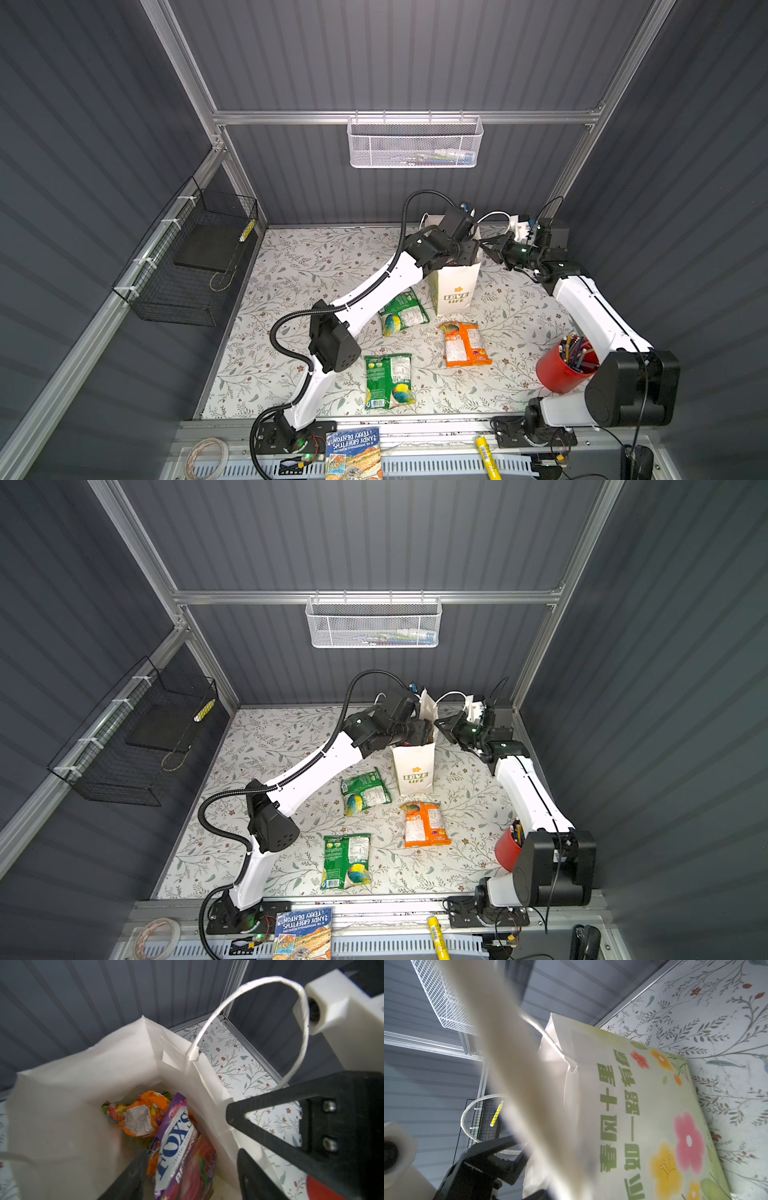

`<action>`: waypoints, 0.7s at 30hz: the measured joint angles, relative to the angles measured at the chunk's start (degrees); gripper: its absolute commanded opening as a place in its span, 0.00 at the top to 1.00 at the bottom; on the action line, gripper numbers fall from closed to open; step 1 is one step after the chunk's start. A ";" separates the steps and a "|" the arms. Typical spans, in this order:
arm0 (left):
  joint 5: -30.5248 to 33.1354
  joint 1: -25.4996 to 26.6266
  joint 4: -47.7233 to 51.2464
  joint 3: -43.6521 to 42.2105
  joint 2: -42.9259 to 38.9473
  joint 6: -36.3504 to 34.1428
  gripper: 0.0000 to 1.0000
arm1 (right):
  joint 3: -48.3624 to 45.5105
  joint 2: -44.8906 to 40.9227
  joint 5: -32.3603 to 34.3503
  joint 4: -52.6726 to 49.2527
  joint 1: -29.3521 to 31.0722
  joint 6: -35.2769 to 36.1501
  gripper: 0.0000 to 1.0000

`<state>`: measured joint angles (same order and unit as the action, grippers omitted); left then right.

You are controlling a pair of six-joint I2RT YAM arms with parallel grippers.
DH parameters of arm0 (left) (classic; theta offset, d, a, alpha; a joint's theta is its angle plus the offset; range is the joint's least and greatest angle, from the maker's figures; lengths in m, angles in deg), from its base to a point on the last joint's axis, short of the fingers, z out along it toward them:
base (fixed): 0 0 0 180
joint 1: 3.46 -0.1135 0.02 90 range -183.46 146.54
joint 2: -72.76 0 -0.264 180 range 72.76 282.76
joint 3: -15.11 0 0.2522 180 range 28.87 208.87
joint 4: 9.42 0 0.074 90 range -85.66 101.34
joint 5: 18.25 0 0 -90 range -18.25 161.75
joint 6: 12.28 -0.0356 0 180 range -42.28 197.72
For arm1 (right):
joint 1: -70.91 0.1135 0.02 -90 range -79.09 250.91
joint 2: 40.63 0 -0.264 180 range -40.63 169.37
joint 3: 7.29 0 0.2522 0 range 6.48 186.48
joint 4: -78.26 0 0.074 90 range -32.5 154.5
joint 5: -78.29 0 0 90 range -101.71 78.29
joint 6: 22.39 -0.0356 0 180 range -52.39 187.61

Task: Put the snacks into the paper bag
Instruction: 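Open the left gripper to drop the purple bag into the paper bag, then move the left gripper back down toward the green spring tea bag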

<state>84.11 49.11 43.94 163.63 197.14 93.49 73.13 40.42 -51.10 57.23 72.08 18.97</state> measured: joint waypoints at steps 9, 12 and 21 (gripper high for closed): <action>2.93 0.00 -3.85 -15.98 -14.12 1.42 0.00 | -0.02 -0.22 -0.04 -0.04 0.00 -0.15 1.00; 3.37 0.00 -6.51 -23.61 -19.82 1.86 0.00 | -0.02 -0.22 0.02 -0.04 0.00 -0.13 1.00; 6.10 0.00 -13.29 -43.36 -32.63 5.27 0.00 | -0.02 -0.28 0.46 -0.11 0.00 0.02 1.00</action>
<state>90.21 49.11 30.65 120.27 164.50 98.75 73.11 40.14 -50.64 57.12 72.08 18.99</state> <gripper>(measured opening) 0.997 0.049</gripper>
